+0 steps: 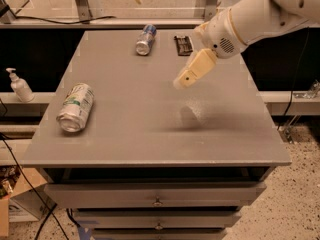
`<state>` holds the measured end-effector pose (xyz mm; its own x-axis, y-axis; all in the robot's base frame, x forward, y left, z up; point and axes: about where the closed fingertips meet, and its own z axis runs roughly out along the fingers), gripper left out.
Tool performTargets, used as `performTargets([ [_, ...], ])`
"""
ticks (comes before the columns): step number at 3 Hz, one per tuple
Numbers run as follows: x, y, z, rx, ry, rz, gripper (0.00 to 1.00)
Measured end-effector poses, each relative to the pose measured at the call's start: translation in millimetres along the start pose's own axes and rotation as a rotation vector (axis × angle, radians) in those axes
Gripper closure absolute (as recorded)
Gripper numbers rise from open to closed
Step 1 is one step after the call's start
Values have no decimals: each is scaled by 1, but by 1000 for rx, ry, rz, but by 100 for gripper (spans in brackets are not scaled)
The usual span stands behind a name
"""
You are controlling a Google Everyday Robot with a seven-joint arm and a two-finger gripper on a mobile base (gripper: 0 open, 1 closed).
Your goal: Move redbull can near 7up can
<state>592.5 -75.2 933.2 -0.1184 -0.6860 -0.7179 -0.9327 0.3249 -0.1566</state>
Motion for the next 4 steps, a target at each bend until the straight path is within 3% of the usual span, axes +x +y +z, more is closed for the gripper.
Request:
performTargets([
  [1, -9, -36, 39, 7, -62, 68, 0],
  [2, -10, -42, 47, 5, -71, 79, 0],
  [3, -14, -47, 55, 37, -126, 115, 0],
  [4, -37, -71, 83, 102, -264, 170, 0],
])
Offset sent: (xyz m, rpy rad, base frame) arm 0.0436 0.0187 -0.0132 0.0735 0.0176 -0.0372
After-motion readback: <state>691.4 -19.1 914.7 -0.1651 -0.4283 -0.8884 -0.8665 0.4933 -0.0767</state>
